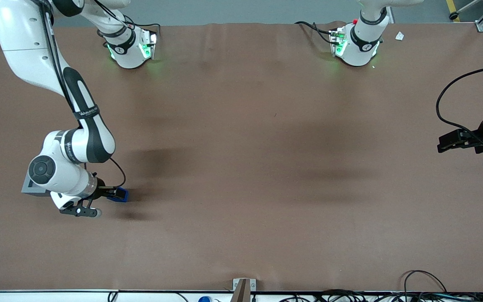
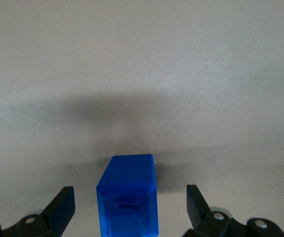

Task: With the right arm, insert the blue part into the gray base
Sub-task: 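Close the right gripper on the blue block and lift it, then carry the blue block with the right gripper over the gray base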

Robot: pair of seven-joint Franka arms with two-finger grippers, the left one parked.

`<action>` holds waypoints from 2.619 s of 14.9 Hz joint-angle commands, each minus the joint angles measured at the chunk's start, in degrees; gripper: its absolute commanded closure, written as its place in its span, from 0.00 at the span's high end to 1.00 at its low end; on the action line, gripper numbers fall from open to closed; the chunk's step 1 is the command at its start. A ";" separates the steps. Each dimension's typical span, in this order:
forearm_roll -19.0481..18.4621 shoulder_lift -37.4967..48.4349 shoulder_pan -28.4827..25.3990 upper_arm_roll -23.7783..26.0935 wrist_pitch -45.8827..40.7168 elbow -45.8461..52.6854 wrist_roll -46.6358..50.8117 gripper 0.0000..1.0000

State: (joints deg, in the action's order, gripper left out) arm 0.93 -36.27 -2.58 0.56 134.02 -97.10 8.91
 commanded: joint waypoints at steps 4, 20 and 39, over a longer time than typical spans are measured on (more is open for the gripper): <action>0.21 -0.02 -0.85 -0.30 0.02 -0.11 1.02 0.75; 0.04 4.89 2.92 -0.65 -4.10 1.82 0.06 0.20; -0.58 7.71 19.01 -0.74 -13.87 7.01 -22.97 0.20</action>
State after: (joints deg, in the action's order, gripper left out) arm 0.87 -29.02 14.77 -1.07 120.93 -90.56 -12.70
